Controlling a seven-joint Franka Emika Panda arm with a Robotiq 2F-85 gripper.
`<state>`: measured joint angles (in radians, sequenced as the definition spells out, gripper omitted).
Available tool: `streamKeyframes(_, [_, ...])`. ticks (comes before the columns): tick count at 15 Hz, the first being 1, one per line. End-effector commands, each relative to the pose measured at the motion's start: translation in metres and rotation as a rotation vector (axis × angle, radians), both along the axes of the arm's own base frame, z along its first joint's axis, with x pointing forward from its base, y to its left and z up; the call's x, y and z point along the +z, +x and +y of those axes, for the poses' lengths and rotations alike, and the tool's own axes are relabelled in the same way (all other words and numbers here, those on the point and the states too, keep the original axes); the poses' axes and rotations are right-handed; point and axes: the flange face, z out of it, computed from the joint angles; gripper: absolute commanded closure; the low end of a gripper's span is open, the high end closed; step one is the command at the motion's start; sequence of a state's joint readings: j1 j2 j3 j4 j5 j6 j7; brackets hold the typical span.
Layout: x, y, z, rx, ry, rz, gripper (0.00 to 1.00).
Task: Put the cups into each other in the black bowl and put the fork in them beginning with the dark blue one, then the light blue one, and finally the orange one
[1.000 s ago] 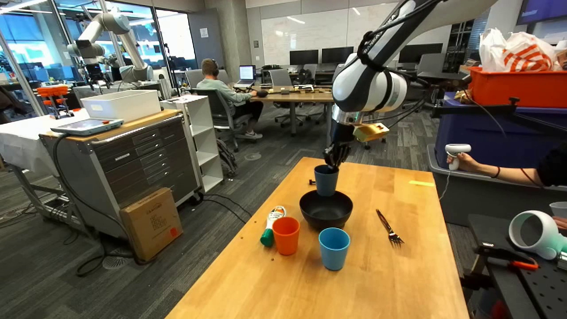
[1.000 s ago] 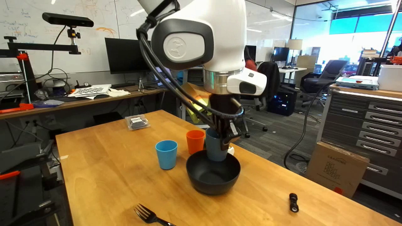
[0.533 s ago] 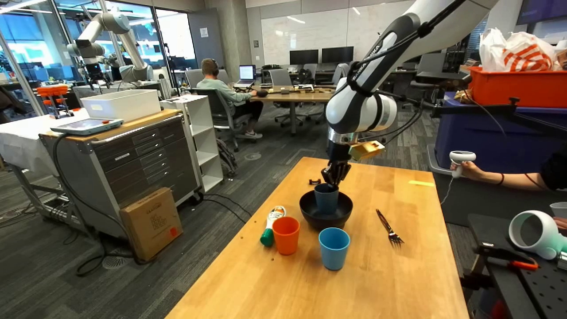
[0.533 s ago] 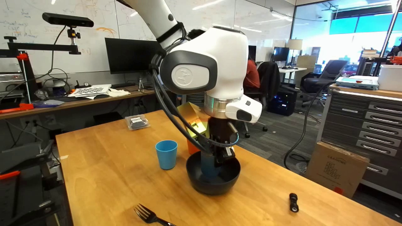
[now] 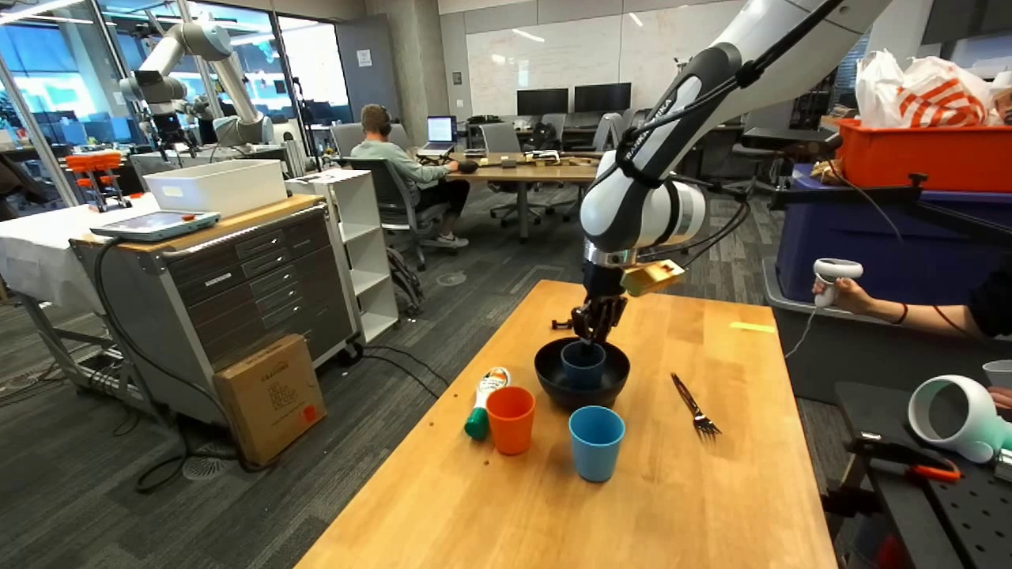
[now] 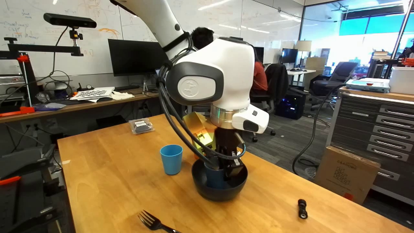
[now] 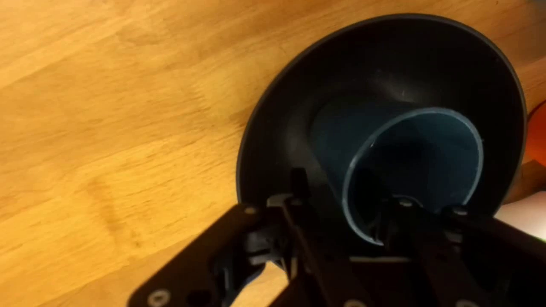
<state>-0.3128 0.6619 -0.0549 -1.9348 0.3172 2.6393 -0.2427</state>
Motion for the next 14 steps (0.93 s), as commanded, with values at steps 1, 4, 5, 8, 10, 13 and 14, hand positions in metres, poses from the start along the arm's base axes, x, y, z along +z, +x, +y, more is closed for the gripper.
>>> streamKeyframes(1, [0.014, 0.007, 0.006, 0.007, -0.001, -0.031, 0.30])
streamKeyframes(4, [0.037, 0.001, 0.025, 0.053, 0.040, -0.056, 0.08])
streamKeyframes(5, [0.048, -0.004, 0.037, 0.096, 0.044, -0.070, 0.02])
streamKeyframes(8, [0.081, -0.023, 0.073, 0.229, 0.078, -0.114, 0.00])
streamKeyframes(10, [0.097, -0.040, 0.098, 0.319, 0.128, -0.125, 0.00])
streamKeyframes(13, [0.107, -0.065, 0.124, 0.417, 0.180, -0.114, 0.00])
streamKeyframes(14, [0.107, -0.072, 0.130, 0.443, 0.188, -0.103, 0.00])
